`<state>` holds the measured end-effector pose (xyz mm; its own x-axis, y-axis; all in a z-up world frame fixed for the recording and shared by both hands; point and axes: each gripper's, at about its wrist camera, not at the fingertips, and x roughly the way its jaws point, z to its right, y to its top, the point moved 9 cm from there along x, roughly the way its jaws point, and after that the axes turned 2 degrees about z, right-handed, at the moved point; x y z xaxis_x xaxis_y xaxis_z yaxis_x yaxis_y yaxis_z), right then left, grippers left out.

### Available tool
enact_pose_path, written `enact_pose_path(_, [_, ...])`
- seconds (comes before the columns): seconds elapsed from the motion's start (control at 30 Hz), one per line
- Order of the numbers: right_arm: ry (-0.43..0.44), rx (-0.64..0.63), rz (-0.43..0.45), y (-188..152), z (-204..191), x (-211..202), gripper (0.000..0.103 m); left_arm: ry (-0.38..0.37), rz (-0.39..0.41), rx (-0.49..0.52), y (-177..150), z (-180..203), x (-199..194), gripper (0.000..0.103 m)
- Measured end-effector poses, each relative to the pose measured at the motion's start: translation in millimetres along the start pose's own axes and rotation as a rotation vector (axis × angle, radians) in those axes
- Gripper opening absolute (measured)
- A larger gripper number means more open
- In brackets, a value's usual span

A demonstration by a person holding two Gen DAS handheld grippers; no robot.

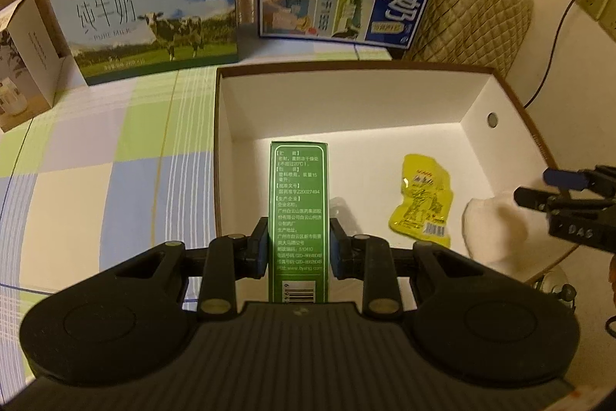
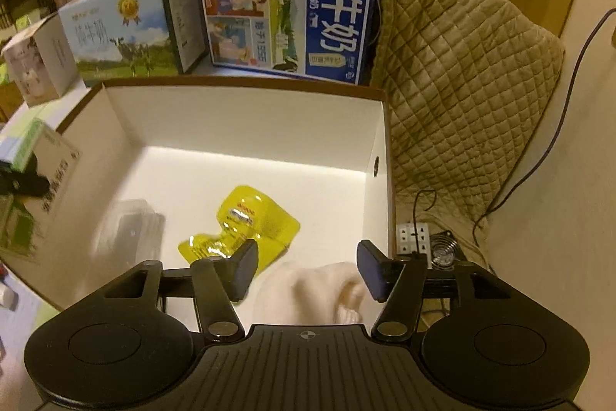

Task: Organize objects
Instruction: 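Release the glove with the right gripper while the left gripper sets the medicine box inside, then withdraw both grippers from the brown box toward the remaining items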

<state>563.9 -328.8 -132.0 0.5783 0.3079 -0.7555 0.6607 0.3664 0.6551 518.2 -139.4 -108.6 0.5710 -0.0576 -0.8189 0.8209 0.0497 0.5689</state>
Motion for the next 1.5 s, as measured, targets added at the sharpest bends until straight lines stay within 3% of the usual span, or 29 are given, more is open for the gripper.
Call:
enact_pose_path(0.33, [0.027,0.036,0.019,3.4,1.6,-9.3,0.056,0.051,-0.057,0.008,-7.3,-3.9,17.3,0.026])
enact_pose_path(0.43, [0.030,0.054,0.028,2.9,2.6,-15.5,0.056,0.063,-0.047,0.025,-5.9,-2.3,15.1,0.041])
enact_pose_path(0.53, [0.030,0.064,0.037,3.3,3.4,-24.0,0.057,0.056,-0.036,0.031,-4.0,-1.4,9.7,0.043])
enact_pose_path(0.67, [0.036,0.082,0.048,1.3,4.3,-39.9,0.057,0.049,-0.018,0.045,-3.7,1.2,-2.1,0.057])
enact_pose_path(1.13, [0.092,0.099,0.055,-20.5,-18.7,-82.2,0.057,-0.018,0.058,0.029,-23.4,8.2,-56.7,0.068])
enact_pose_path(1.5, [0.139,0.117,0.082,-33.0,-48.6,-105.0,0.057,-0.029,0.104,-0.018,-59.6,-5.6,-103.9,0.076])
